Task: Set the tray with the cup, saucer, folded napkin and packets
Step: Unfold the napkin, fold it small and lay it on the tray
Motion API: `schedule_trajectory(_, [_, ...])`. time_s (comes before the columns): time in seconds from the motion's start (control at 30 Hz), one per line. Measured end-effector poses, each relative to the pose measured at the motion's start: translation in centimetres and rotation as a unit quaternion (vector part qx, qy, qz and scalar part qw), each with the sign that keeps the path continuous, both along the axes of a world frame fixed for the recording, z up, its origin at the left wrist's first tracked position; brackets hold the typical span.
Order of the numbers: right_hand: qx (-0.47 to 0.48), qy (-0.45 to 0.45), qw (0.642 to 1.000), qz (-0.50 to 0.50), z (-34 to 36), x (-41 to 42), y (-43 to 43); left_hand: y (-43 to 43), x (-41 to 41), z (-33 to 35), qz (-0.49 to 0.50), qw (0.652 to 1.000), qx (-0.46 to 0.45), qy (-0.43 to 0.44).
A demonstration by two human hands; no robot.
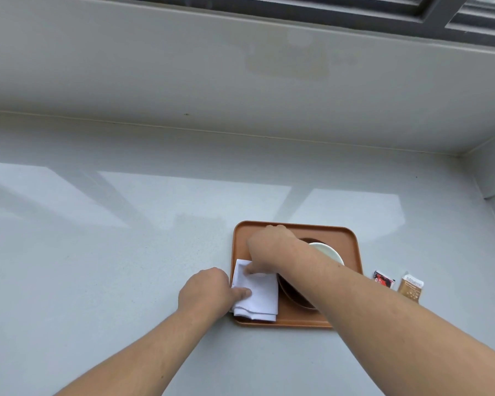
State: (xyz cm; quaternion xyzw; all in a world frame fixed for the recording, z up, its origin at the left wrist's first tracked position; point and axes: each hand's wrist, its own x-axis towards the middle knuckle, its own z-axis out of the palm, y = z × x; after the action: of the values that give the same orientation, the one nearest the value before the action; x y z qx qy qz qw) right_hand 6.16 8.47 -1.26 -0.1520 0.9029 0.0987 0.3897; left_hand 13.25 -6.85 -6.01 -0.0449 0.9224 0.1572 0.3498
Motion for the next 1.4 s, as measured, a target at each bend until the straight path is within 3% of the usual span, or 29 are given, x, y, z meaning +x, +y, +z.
schedule_trajectory(0.27, [-0.086,0.019,0.996,0.003,-0.7,-0.1,-0.7,-1.3,0.8,-0.5,-0.069,0.994,0.011,-0.080])
schedule_trajectory(0.4, [-0.106,0.023,0.993,0.036,-1.0,-0.1,-0.9,-1.1,1.2,-0.7,-0.083,0.994,0.008,-0.076])
schedule_trajectory(0.63, [-0.077,-0.003,0.995,0.056,-1.1,-0.7,-1.2,-3.1,0.3,-0.7,-0.026,0.971,0.157,-0.178])
schedule_trajectory(1.03, [-0.050,-0.013,0.997,0.056,-1.5,-1.0,-1.7,-2.3,-0.3,-0.9,-0.079,0.983,0.086,-0.144])
schedule_trajectory(1.4, [-0.035,-0.008,0.999,0.026,-2.6,-1.2,-1.8,-2.5,-0.1,-0.7,-0.090,0.981,0.103,-0.141])
